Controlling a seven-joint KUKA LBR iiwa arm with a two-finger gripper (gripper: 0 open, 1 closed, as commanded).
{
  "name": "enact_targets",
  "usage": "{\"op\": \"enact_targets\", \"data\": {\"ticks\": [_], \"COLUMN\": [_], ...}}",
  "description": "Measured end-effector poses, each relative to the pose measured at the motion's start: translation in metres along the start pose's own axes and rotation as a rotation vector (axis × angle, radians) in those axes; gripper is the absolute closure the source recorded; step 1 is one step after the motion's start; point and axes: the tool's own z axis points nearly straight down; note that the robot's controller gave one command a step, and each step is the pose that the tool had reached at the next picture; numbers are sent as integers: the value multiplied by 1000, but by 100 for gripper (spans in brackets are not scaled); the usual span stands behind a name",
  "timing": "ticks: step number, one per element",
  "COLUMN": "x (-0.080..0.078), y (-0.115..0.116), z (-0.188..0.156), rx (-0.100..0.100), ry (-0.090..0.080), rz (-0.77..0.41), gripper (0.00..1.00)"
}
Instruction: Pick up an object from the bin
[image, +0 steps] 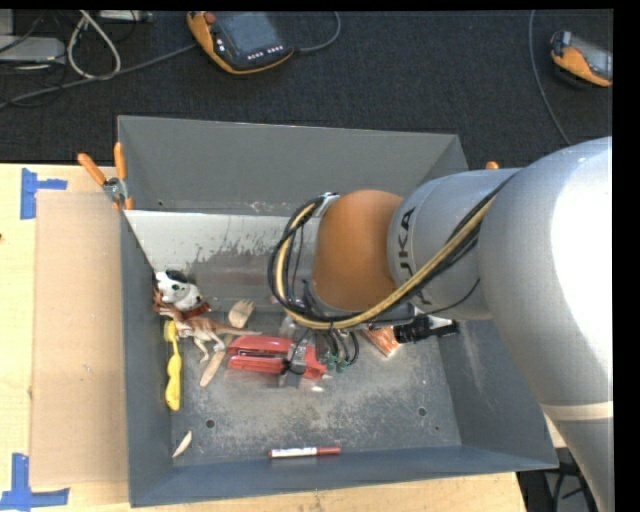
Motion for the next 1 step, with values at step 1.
{"op": "enact_targets", "data": {"ticks": [1], "x": [2], "y": [-1], "z": [-42], "rx": [2], "ry": [8], "rz": [1], "gripper": [100]}}
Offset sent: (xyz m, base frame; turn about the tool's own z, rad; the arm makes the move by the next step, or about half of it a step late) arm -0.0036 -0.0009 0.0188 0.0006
